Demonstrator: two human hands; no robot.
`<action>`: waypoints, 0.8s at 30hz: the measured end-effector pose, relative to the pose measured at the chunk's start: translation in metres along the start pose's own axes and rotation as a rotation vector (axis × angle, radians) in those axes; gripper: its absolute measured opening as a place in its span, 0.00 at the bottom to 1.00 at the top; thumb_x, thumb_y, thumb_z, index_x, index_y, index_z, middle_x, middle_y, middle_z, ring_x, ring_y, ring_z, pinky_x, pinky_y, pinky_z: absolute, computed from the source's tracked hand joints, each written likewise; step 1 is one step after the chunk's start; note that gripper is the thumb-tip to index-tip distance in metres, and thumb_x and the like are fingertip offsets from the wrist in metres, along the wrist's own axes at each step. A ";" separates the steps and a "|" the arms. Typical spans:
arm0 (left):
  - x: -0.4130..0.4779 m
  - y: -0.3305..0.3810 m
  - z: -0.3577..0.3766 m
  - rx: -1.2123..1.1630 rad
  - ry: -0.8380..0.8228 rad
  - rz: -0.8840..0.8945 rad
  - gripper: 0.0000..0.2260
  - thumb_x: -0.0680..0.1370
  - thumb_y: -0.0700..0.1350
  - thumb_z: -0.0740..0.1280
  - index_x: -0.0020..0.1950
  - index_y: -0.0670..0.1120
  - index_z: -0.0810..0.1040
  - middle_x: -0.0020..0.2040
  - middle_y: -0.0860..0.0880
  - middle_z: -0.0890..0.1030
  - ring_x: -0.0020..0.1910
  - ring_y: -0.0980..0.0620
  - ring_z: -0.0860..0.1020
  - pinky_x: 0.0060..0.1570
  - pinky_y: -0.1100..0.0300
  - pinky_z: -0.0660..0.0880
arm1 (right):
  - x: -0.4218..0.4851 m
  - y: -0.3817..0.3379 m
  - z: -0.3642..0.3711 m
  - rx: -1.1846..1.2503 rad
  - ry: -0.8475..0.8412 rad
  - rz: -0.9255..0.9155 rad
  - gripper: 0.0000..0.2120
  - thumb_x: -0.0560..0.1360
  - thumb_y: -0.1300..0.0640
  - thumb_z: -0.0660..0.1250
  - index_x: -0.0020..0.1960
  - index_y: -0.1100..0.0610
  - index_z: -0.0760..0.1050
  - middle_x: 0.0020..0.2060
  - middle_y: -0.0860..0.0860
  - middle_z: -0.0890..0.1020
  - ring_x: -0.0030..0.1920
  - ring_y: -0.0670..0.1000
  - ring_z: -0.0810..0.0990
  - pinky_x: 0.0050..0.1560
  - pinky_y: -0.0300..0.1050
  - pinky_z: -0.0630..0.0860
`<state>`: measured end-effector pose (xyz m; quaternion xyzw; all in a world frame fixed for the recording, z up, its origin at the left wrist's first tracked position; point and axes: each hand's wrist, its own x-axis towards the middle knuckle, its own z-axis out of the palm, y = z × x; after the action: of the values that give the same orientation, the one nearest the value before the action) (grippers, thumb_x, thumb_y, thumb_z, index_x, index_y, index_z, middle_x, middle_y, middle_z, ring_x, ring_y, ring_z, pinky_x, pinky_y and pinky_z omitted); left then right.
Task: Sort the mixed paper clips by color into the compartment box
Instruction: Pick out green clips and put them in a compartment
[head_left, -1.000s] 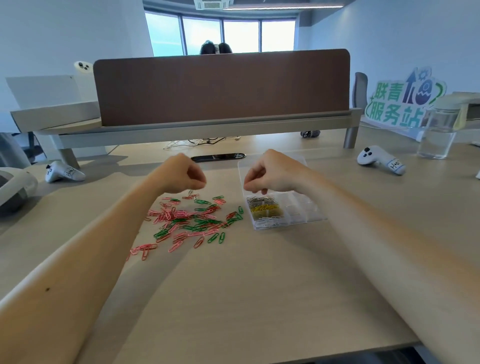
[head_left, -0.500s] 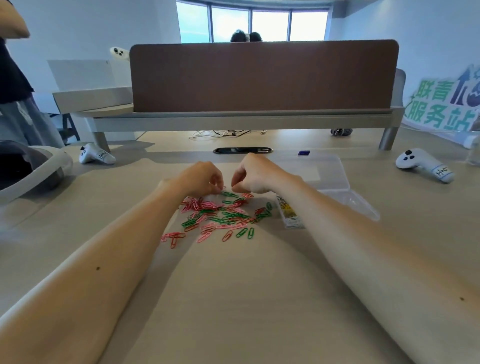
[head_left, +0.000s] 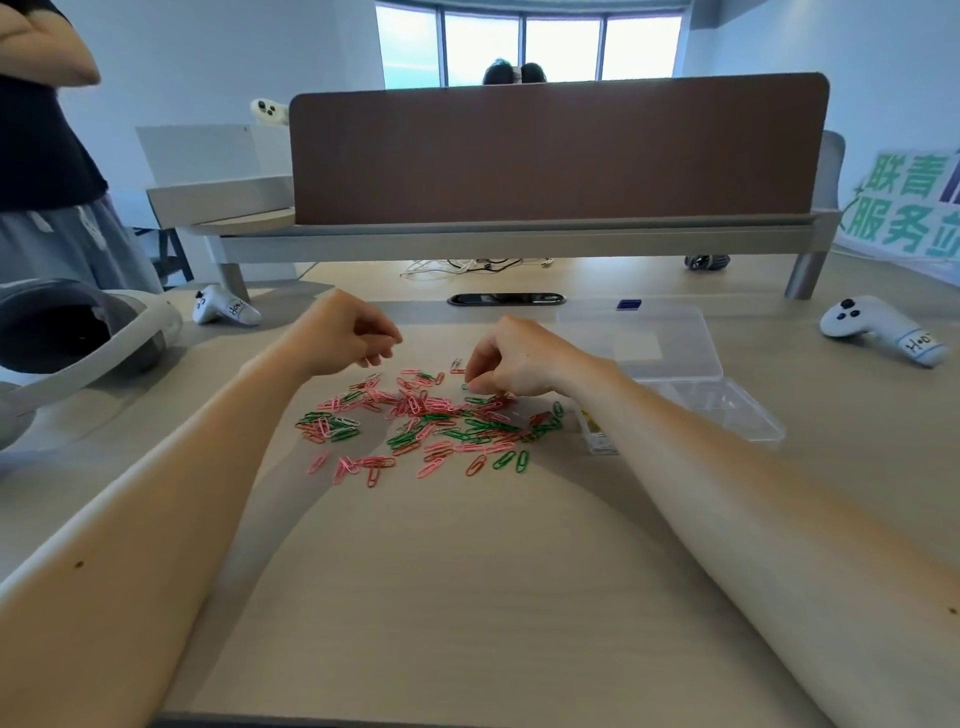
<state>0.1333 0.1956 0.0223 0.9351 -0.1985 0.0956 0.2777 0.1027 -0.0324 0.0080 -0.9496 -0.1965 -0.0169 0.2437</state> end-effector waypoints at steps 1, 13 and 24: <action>-0.005 -0.007 -0.007 0.002 0.005 -0.028 0.05 0.76 0.37 0.69 0.49 0.44 0.81 0.40 0.48 0.83 0.38 0.53 0.82 0.40 0.64 0.78 | 0.002 -0.004 0.002 0.003 -0.004 -0.016 0.08 0.73 0.58 0.73 0.52 0.56 0.84 0.48 0.48 0.84 0.45 0.44 0.79 0.51 0.42 0.76; -0.047 -0.040 -0.028 0.066 -0.207 -0.216 0.01 0.75 0.41 0.71 0.44 0.46 0.82 0.41 0.47 0.83 0.40 0.50 0.80 0.42 0.61 0.77 | 0.028 -0.072 0.042 -0.007 -0.065 -0.142 0.13 0.72 0.52 0.74 0.53 0.56 0.84 0.49 0.51 0.85 0.47 0.48 0.79 0.50 0.41 0.74; -0.064 -0.034 -0.025 0.081 -0.338 -0.180 0.05 0.71 0.46 0.75 0.46 0.52 0.85 0.42 0.48 0.85 0.44 0.45 0.81 0.51 0.53 0.79 | 0.039 -0.093 0.064 -0.050 -0.114 -0.108 0.09 0.71 0.54 0.74 0.50 0.54 0.84 0.43 0.51 0.84 0.44 0.49 0.80 0.43 0.40 0.74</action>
<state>0.0878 0.2559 0.0079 0.9622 -0.1540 -0.0802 0.2100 0.0993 0.0866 -0.0006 -0.9429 -0.2602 0.0191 0.2068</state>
